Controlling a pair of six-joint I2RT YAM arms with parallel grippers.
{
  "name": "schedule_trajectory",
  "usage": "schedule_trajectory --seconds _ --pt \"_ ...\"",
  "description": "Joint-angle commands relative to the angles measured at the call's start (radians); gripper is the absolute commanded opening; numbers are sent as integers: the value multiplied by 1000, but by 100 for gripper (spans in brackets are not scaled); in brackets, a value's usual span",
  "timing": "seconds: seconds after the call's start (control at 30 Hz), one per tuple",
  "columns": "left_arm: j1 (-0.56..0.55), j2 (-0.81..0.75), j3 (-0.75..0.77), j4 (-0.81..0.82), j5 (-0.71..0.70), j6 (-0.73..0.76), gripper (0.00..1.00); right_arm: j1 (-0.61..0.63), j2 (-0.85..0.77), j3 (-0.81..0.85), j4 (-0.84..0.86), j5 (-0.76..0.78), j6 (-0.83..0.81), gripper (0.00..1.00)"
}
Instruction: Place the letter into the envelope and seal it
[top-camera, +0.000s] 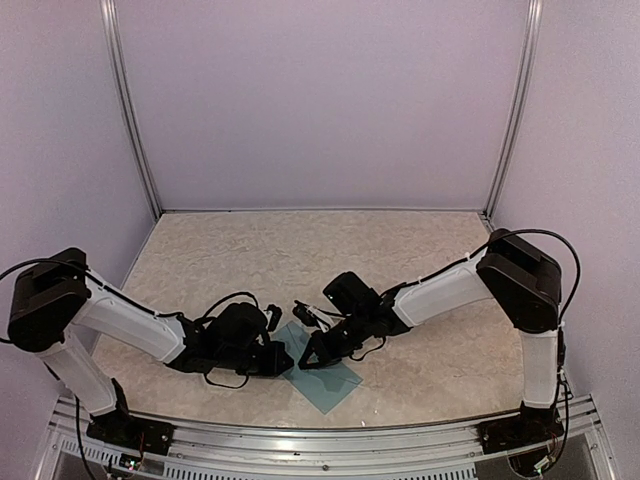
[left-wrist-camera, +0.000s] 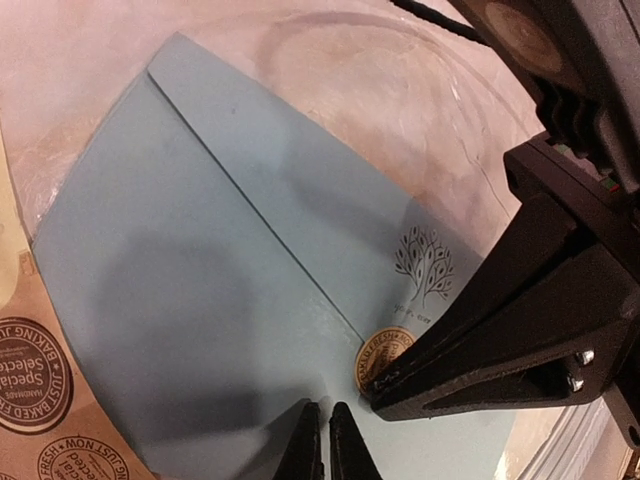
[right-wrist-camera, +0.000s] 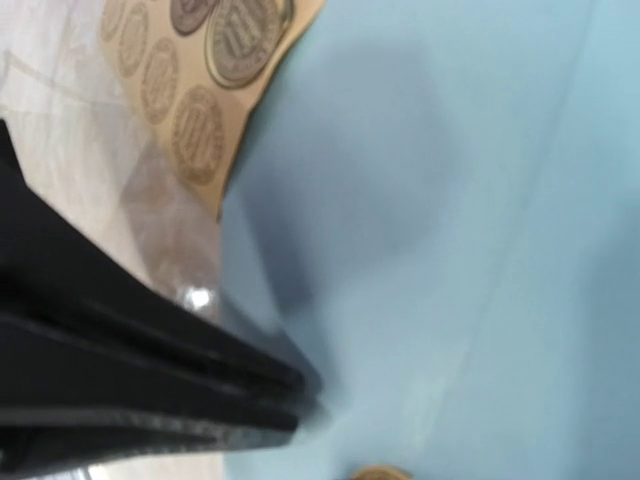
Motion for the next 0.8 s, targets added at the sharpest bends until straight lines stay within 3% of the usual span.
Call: schedule_trajectory --seconds 0.0,0.43,0.77 --pt "-5 62 -16 -10 10 -1 4 -5 45 7 -47 26 2 0" --pt "-5 76 -30 -34 -9 -18 3 -16 35 -6 -45 59 30 0" --pt "-4 77 -38 -48 -17 -19 3 -77 -46 -138 31 89 116 0"
